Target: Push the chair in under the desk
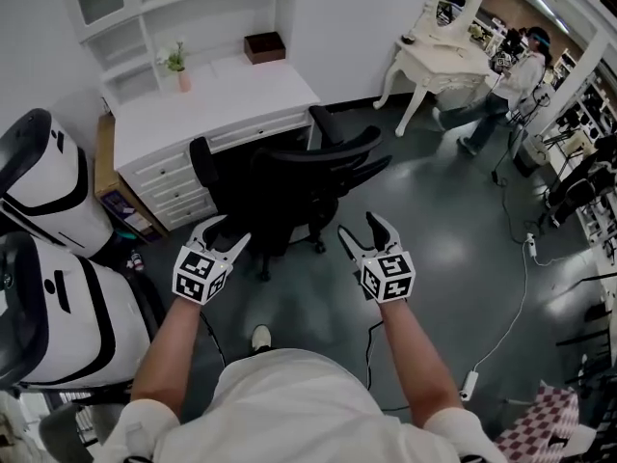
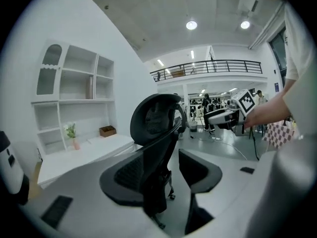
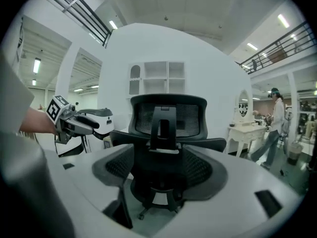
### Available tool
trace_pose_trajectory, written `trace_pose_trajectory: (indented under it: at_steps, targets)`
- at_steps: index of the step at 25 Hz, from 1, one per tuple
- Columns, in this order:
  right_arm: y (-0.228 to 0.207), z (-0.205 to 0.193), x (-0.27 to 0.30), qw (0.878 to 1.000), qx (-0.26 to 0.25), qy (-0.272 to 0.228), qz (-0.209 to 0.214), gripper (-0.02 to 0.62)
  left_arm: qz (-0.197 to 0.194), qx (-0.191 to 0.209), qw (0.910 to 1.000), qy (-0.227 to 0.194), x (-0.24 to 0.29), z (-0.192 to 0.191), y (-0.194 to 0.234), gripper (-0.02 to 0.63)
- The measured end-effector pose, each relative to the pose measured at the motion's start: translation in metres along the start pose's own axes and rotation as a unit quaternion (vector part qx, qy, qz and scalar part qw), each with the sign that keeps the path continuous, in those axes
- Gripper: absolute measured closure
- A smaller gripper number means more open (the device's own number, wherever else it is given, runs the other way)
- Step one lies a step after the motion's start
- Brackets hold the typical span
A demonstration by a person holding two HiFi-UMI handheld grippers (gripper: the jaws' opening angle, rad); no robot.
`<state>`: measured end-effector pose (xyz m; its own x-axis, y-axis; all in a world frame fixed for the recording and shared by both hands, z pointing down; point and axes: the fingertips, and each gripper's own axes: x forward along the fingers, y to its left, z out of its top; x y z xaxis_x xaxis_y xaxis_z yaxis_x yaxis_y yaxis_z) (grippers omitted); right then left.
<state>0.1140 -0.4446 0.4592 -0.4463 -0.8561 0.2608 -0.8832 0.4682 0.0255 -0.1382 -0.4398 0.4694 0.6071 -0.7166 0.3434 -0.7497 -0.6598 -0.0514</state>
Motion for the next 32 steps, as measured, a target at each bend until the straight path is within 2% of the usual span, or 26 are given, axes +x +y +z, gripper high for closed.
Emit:
trace_pose_trajectory:
  at_steps: [5, 9, 15, 20, 22, 24, 26, 32]
  targets:
    - [0.02, -0.015, -0.041, 0.999, 0.003, -0.003, 0.038, 0.294, 0.011, -0.025, 0.9995, -0.012, -0.028, 0.003, -0.053, 0.41]
    - [0.037, -0.025, -0.075, 0.998, -0.003, -0.008, 0.062, 0.38, 0.022, -0.045, 0.9986, -0.015, -0.049, 0.0, -0.094, 0.44]
    - [0.057, -0.037, -0.126, 0.995, -0.003, -0.011, 0.096, 0.439, 0.023, -0.067, 0.9975, -0.006, -0.072, -0.009, -0.158, 0.457]
    - [0.071, -0.046, -0.167, 0.992, 0.001, -0.01, 0.126, 0.448, 0.022, -0.096, 0.9951, -0.012, -0.092, -0.008, -0.205, 0.475]
    - [0.078, -0.052, -0.182, 0.991, 0.002, -0.008, 0.133, 0.482, 0.022, -0.11, 0.9936, -0.013, -0.103, -0.011, -0.222, 0.493]
    - [0.085, -0.059, -0.198, 0.991, 0.004, -0.006, 0.137, 0.491, 0.019, -0.114, 0.9933, -0.01, -0.113, -0.017, -0.241, 0.506]
    - [0.093, -0.064, -0.213, 0.99, 0.004, -0.005, 0.14, 0.528, 0.016, -0.109, 0.9939, -0.005, -0.122, -0.022, -0.259, 0.529]
    - [0.111, -0.083, -0.248, 0.988, 0.008, 0.007, 0.152, 0.546, 0.008, -0.107, 0.9942, 0.011, -0.139, -0.038, -0.297, 0.581]
